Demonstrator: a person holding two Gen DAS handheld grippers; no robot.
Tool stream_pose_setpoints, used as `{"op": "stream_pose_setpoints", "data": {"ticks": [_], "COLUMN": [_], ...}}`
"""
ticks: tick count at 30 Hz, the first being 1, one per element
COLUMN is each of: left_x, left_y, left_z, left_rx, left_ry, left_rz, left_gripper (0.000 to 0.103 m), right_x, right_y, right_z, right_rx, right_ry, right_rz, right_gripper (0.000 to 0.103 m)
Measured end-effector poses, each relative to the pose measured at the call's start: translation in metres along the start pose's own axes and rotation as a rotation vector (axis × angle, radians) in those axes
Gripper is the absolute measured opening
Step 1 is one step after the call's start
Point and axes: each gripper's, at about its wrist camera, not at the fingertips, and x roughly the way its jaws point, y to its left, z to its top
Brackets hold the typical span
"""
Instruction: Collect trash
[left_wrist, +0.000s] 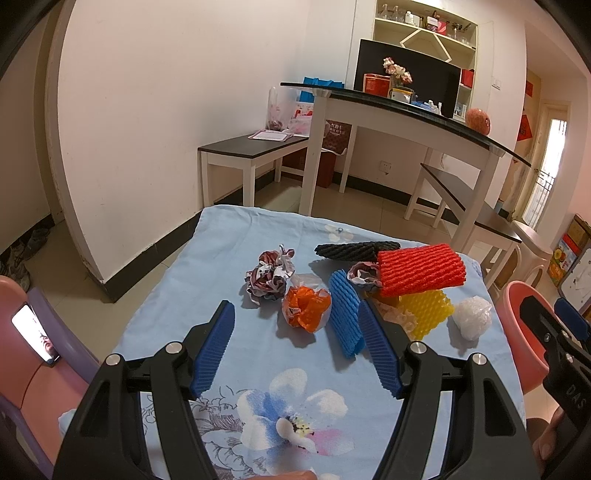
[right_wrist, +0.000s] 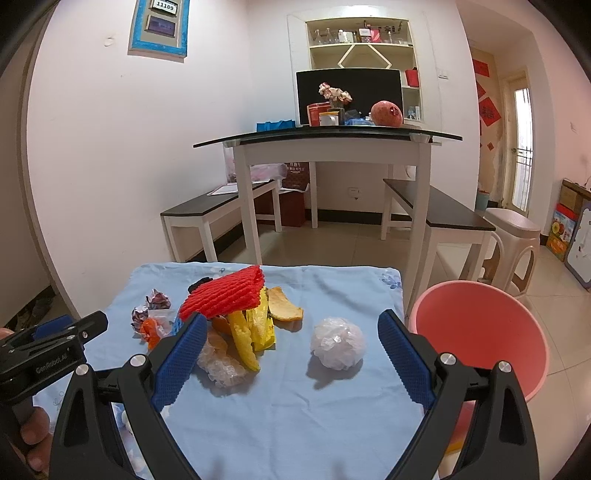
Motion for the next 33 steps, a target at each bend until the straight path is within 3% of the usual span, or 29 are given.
{"op": "stream_pose_setpoints", "data": {"ticks": [33], "left_x": [-0.0004], "left_y": [-0.0008], "left_z": [-0.0004], "left_rx": [0.001], "left_ry": [-0.001], "left_rz": [0.003], "left_gripper": [0.070], "right_x": [-0.0017], "right_y": [-0.0029], "right_z": [-0.0010], "right_rx": [0.003], "right_ry": [0.000], "right_rz": [0.000], "right_gripper": [0.092]}}
